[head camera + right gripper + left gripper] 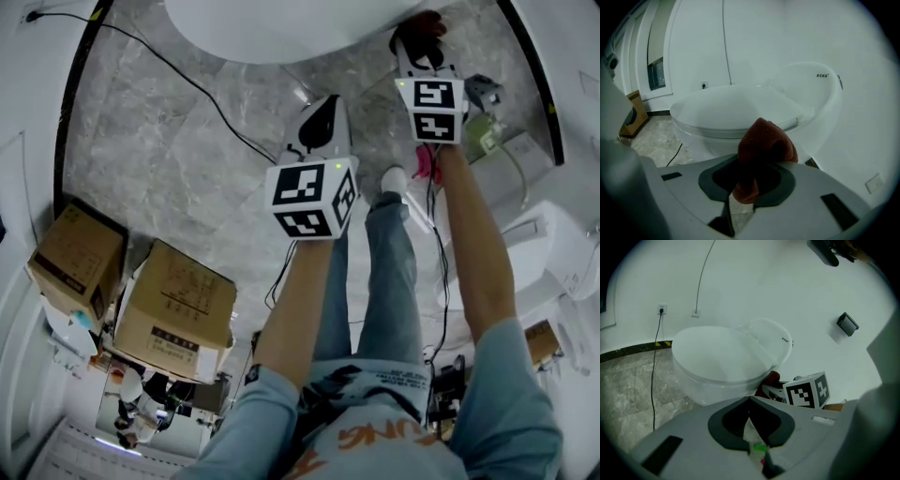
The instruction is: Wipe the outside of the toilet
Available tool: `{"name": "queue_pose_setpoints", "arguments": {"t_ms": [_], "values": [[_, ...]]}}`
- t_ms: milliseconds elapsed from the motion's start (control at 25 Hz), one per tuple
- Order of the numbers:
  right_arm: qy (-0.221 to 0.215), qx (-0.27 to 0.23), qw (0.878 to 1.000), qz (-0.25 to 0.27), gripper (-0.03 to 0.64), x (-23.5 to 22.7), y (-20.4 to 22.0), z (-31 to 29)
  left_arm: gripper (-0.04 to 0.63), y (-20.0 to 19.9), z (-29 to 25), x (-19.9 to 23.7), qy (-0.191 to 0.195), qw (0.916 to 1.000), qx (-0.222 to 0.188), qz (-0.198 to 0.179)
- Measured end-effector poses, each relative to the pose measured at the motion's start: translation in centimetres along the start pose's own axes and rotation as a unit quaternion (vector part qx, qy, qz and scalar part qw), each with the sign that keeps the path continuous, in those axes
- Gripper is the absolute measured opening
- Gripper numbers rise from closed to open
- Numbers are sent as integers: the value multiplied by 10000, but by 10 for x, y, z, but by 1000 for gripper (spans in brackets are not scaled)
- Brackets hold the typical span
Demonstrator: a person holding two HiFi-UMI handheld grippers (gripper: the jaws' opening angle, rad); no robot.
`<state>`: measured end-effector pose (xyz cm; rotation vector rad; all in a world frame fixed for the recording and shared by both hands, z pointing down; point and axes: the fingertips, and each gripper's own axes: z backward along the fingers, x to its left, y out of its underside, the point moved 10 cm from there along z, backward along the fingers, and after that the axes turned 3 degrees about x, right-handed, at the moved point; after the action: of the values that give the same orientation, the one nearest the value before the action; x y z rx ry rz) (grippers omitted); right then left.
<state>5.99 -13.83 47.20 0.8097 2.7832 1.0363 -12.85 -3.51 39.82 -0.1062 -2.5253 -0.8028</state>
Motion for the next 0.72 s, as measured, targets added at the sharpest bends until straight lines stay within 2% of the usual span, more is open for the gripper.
{"name": "queue_pose_setpoints", "arguments": {"t_ms": [720], "values": [[-734,-12,9971,194,78,109,-6,5,-5,30,57,50,-555,9950,-461,694]]}}
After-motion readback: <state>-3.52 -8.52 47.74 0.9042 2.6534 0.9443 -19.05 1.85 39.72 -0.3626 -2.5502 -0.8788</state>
